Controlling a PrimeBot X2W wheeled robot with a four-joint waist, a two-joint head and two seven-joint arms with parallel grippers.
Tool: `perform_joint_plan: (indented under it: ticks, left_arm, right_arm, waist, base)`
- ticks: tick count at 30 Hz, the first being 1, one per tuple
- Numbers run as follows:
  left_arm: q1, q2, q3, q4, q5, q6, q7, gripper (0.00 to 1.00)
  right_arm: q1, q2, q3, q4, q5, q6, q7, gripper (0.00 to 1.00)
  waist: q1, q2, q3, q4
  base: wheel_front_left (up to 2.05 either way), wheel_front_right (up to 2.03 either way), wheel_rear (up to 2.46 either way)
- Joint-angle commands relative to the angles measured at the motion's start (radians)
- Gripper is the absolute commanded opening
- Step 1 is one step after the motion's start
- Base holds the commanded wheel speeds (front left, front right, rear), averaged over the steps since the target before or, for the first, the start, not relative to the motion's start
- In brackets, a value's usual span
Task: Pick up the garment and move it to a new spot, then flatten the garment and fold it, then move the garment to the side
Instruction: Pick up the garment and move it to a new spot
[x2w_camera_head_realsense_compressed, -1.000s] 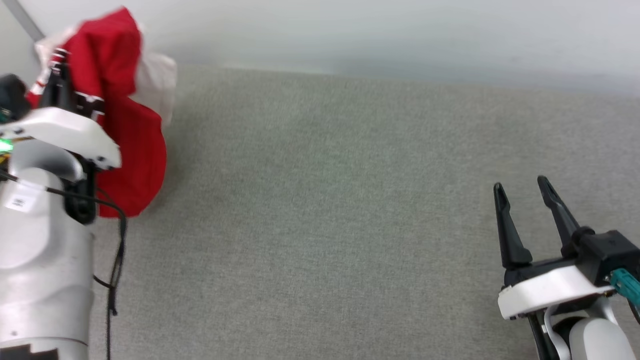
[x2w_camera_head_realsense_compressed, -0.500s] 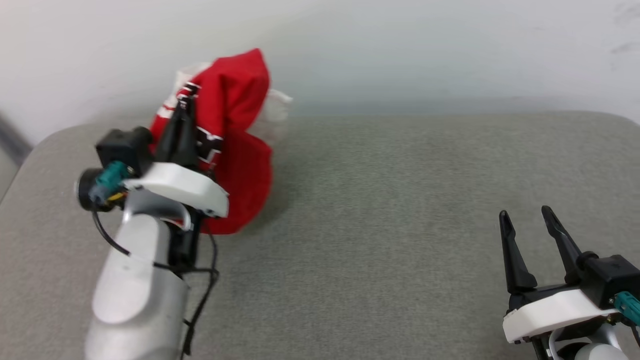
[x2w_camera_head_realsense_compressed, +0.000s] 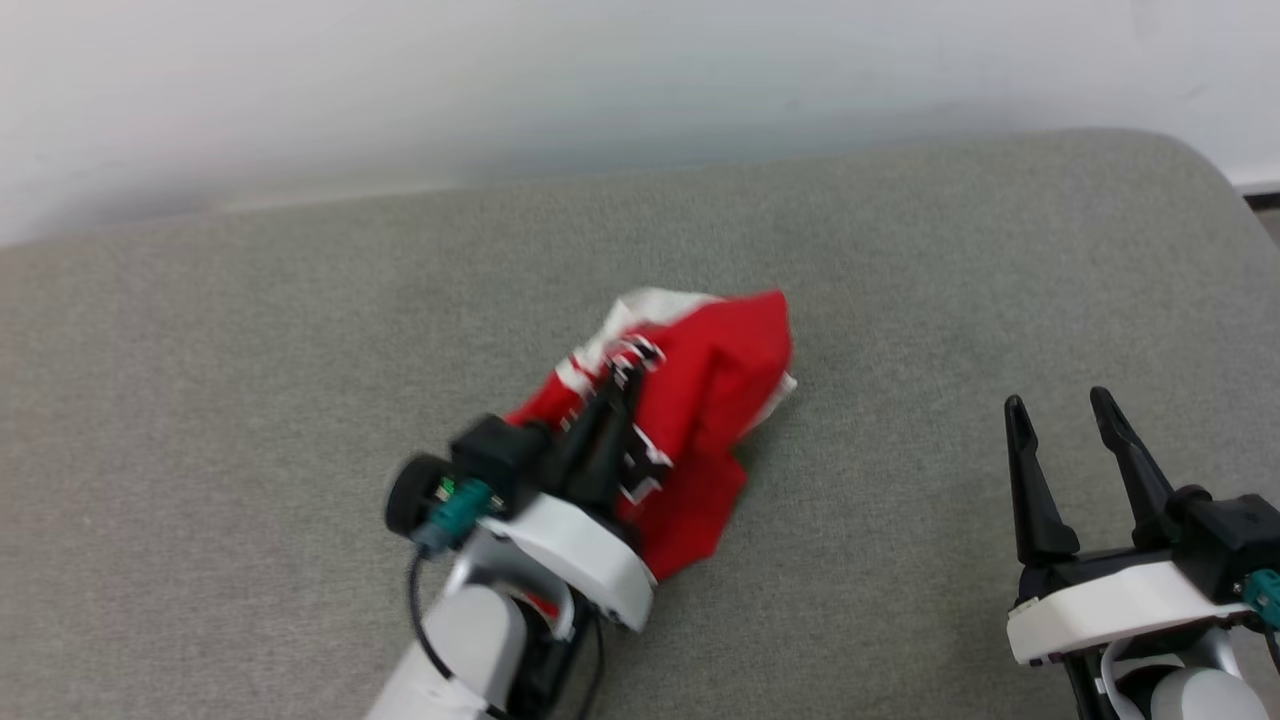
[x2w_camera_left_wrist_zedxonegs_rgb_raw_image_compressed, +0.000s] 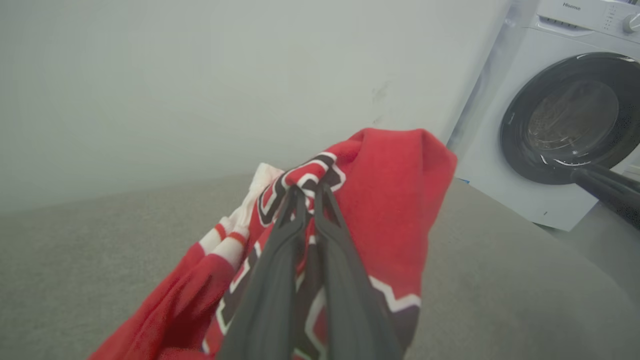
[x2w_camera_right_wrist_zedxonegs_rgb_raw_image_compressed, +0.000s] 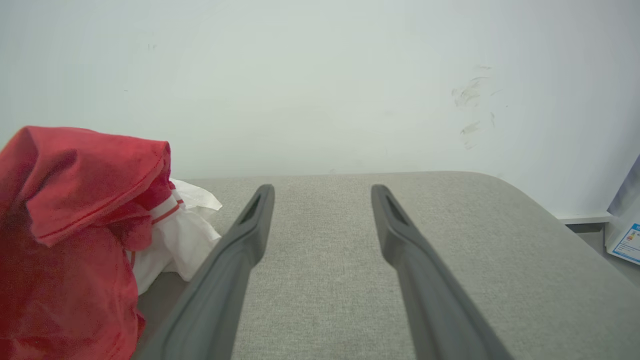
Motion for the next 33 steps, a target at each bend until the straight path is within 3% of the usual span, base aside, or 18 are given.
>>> perform_joint_plan:
  ticks: [1, 9, 11, 12, 20, 33]
  left_arm:
    - [0.023, -0.001, -0.026, 0.009, -0.002, 0.006, 0.009, 0.00]
    - [0.049, -0.004, -0.166, 0.101, 0.009, 0.000, 0.044, 0.00]
    - [0.052, -0.004, -0.187, 0.118, 0.002, -0.010, 0.045, 0.50]
    - [0.047, -0.004, -0.199, 0.122, 0.008, -0.012, 0.039, 1.00]
    - [0.056, -0.004, -0.245, 0.081, 0.014, -0.004, -0.052, 1.00]
    - [0.121, 0.062, -0.069, 0.010, -0.012, 0.140, -0.102, 1.00]
  right_arm:
    - [-0.017, 0.002, 0.004, 0.004, 0.004, 0.000, -0.008, 1.00]
    - [-0.052, 0.002, 0.016, 0.030, 0.011, 0.000, -0.030, 1.00]
    - [-0.056, 0.002, 0.015, 0.037, 0.007, 0.000, -0.031, 1.00]
    - [-0.057, 0.002, 0.013, 0.040, 0.003, 0.000, -0.031, 1.00]
    - [-0.017, 0.002, 0.001, 0.043, -0.008, 0.000, -0.009, 1.00]
    - [0.090, 0.002, -0.023, -0.008, 0.009, 0.000, 0.051, 1.00]
  waist:
    - [0.0001, -0.0001, 0.037, -0.013]
    - [0.0001, -0.0001, 0.098, -0.017]
    - [0.0001, -0.0001, 0.096, -0.012]
    - [0.0001, -0.0001, 0.093, -0.008]
    - [0.0001, -0.0001, 0.000, 0.029]
    - [0.0001, -0.0001, -0.110, 0.080]
  base:
    - [0.00, 0.00, 0.00]
    - [0.00, 0.00, 0.00]
    - [0.00, 0.00, 0.00]
    - [0.00, 0.00, 0.00]
    - [0.00, 0.00, 0.00]
    - [0.00, 0.00, 0.00]
